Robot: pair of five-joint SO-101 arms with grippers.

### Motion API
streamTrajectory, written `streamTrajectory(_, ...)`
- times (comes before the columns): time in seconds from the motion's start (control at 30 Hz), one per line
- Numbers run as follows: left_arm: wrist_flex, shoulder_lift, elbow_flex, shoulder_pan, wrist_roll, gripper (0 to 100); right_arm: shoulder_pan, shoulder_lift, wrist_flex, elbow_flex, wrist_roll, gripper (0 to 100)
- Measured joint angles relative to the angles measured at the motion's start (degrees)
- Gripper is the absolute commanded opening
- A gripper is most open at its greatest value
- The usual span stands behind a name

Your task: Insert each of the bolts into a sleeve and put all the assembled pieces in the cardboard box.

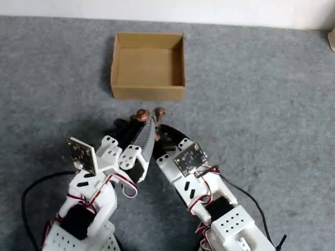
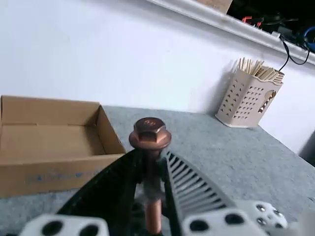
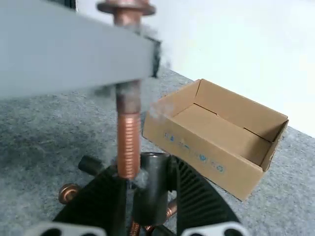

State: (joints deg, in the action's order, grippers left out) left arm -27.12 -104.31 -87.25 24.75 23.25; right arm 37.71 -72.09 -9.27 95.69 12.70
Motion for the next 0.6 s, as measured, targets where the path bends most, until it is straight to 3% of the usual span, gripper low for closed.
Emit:
streamTrajectory(0.33,4.75,0.79,-1.32,-7.91,3.69,0,1.93,0.0,0.0,0.0,0.09,0.4)
streamTrajectory(0.6,4.75,0.79,-1.32,-8.26,5.71,0,1.93,0.0,-0.09,0.0,0.09,0.4)
